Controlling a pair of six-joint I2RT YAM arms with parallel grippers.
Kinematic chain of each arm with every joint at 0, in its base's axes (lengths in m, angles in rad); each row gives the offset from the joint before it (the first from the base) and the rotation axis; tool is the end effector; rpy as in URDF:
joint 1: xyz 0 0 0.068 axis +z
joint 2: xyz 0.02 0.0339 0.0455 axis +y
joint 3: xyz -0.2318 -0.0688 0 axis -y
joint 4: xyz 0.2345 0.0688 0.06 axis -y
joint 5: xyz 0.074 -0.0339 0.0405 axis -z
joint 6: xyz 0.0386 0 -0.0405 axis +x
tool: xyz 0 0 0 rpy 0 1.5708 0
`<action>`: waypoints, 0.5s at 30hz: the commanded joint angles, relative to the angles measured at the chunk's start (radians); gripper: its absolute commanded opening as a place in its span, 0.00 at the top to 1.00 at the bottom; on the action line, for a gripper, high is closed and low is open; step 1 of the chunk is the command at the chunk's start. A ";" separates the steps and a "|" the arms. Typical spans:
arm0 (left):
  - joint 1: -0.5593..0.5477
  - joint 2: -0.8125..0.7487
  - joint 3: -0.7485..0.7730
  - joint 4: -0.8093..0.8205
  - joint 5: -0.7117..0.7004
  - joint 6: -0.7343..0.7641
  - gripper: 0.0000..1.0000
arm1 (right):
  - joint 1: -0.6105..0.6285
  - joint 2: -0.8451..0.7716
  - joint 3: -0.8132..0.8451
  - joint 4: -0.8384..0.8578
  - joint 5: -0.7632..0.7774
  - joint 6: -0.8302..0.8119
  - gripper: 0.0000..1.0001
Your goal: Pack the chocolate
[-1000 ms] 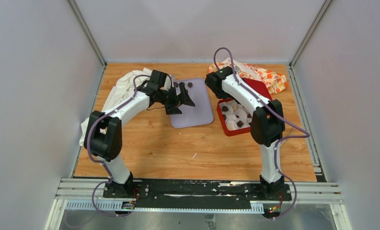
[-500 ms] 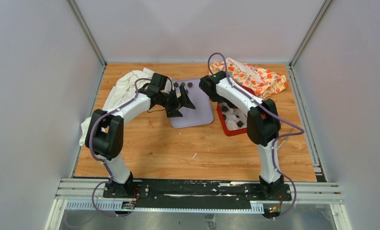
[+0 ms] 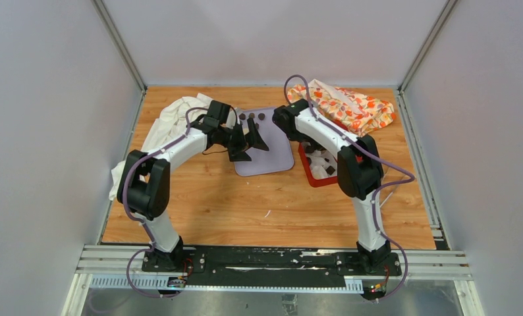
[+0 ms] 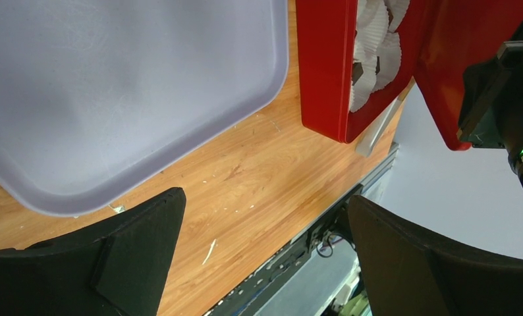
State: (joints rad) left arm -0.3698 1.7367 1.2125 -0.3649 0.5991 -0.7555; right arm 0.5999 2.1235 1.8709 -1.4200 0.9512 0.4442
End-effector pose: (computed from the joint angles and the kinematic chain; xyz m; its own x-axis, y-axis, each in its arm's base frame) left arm 0.3260 -0.1497 0.1945 -0.9588 -0.2356 -0.1584 -0.0380 0.6595 -0.7508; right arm 0.3264 0.1852 0.2144 -0.9117 -0.3212 -0.2563 -0.0048 0.6320 -0.7750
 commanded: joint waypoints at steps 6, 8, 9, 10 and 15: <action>0.003 -0.018 0.008 -0.024 0.011 0.032 0.00 | 0.048 -0.006 0.007 -0.034 0.066 0.030 1.00; 0.003 -0.023 0.001 -0.023 0.008 0.032 0.00 | 0.048 -0.011 0.007 -0.046 0.081 0.031 1.00; 0.003 -0.024 -0.004 -0.018 0.007 0.030 0.00 | 0.049 -0.014 0.005 -0.050 0.090 0.033 1.00; 0.003 -0.026 -0.012 -0.014 0.007 0.025 0.00 | 0.050 -0.016 0.001 -0.052 0.100 0.033 1.00; 0.003 -0.044 -0.040 0.011 0.006 0.015 0.00 | 0.051 -0.023 -0.016 -0.059 0.133 0.037 1.00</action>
State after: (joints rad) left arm -0.3698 1.7351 1.2053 -0.3668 0.5987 -0.7403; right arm 0.6338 2.1235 1.8706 -1.4425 1.0138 0.4534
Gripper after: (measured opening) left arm 0.996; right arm 0.154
